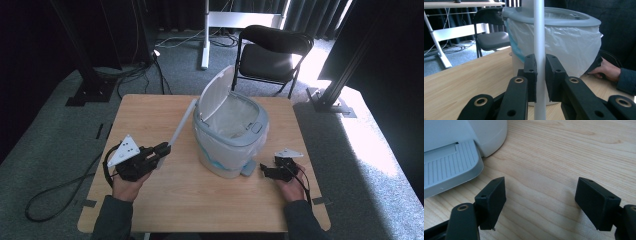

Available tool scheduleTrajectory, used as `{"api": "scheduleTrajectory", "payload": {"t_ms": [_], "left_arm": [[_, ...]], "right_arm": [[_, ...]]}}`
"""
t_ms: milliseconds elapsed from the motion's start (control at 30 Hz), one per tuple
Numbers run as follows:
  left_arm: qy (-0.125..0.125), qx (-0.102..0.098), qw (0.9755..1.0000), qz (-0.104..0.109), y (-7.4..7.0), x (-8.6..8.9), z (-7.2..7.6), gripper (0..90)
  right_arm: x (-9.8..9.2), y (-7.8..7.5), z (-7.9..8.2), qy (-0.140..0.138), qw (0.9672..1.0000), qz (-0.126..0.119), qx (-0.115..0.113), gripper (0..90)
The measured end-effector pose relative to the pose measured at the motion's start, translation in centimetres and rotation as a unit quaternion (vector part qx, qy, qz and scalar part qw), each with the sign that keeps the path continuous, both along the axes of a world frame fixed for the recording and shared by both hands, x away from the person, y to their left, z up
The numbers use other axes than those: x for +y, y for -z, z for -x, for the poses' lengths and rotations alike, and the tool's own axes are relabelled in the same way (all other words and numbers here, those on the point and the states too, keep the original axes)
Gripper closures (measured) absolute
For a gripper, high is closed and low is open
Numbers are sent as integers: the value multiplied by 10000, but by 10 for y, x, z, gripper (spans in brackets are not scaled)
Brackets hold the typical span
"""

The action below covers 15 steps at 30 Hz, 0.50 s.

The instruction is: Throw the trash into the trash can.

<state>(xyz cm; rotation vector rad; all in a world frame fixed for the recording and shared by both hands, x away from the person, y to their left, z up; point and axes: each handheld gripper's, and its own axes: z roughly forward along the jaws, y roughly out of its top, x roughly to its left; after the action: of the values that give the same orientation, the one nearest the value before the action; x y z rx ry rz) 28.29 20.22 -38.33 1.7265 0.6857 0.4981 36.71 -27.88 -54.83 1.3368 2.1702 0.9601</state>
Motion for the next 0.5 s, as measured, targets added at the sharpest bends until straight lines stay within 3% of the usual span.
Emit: {"api": "scheduleTrajectory", "payload": {"t_ms": [500], "left_arm": [[14,88,9998,-166,1,-11,-7,802]], "right_arm": [[0,0,0,0,10000,-1,0,240]]}}
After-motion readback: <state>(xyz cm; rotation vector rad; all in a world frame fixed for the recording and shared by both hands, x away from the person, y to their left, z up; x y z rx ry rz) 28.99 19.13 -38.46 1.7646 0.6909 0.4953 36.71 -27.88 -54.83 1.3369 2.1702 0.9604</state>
